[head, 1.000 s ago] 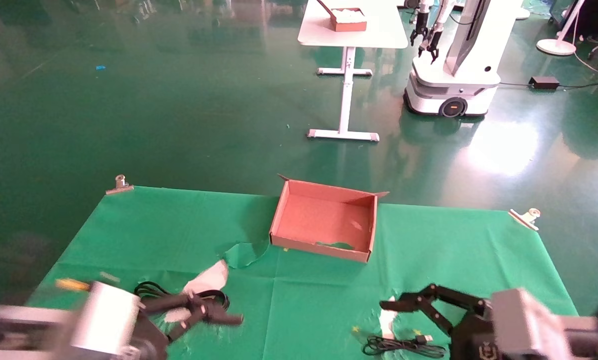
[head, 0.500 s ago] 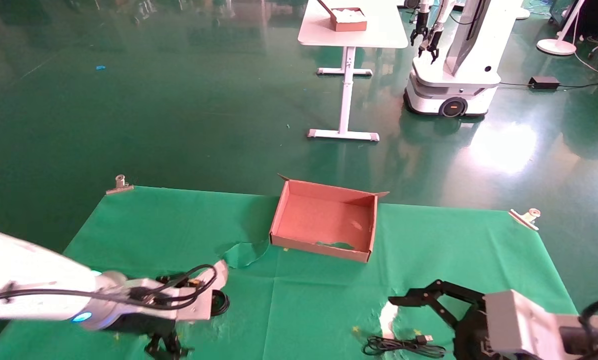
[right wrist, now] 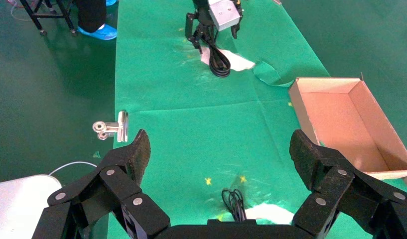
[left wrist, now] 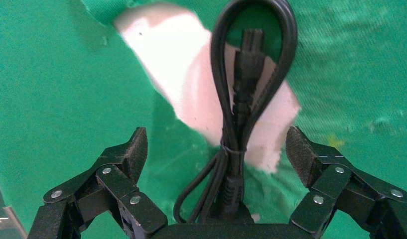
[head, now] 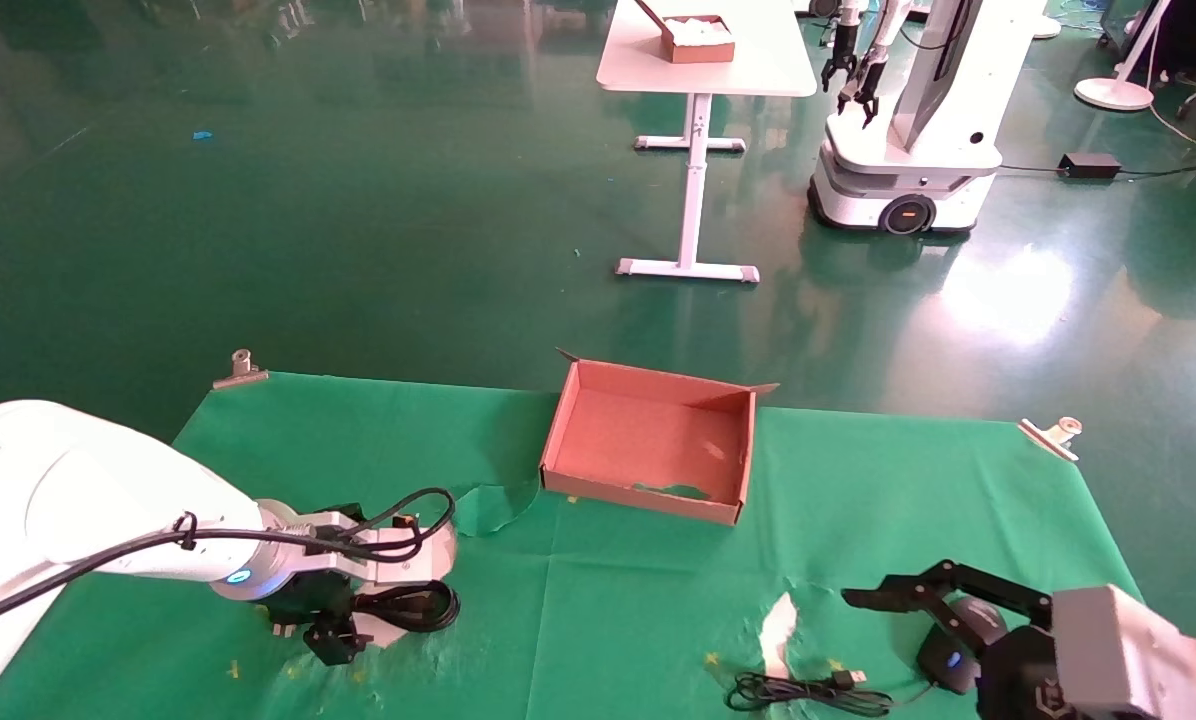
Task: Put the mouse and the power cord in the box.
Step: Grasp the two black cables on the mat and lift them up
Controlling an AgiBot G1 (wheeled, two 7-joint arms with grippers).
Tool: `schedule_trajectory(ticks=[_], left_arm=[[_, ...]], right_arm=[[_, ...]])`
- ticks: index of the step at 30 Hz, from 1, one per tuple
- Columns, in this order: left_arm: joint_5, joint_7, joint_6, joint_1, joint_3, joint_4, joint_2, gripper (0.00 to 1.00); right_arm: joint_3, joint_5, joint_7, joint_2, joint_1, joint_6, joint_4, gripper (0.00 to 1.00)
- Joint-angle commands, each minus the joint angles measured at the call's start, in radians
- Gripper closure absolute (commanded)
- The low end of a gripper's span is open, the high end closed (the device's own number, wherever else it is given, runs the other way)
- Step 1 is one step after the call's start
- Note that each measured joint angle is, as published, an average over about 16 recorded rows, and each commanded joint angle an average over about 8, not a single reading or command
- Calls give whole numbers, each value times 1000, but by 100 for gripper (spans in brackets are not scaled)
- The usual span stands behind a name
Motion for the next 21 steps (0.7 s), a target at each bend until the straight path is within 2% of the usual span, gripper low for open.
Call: schedule_trajectory(ticks=[1, 6, 10, 15, 21], left_arm=[[-1, 1, -12, -3, -3, 17, 6, 0], [-4, 11, -23, -3, -4, 30, 10, 0], [-9, 18, -24, -5, -5, 39, 12, 0], [-10, 22, -26, -7, -5, 46, 14, 0], [-11, 25, -27, -8, -6, 50, 15, 0]], right_arm=[[3, 3, -3, 3, -7, 3, 0, 0], [-13, -39, 2, 1, 1, 11, 5, 0], [-46, -131, 27, -9, 32, 30, 7, 0], [-124, -323, 59, -71, 110, 46, 3, 0], [-253, -617, 115, -220, 232, 60, -46, 0]])
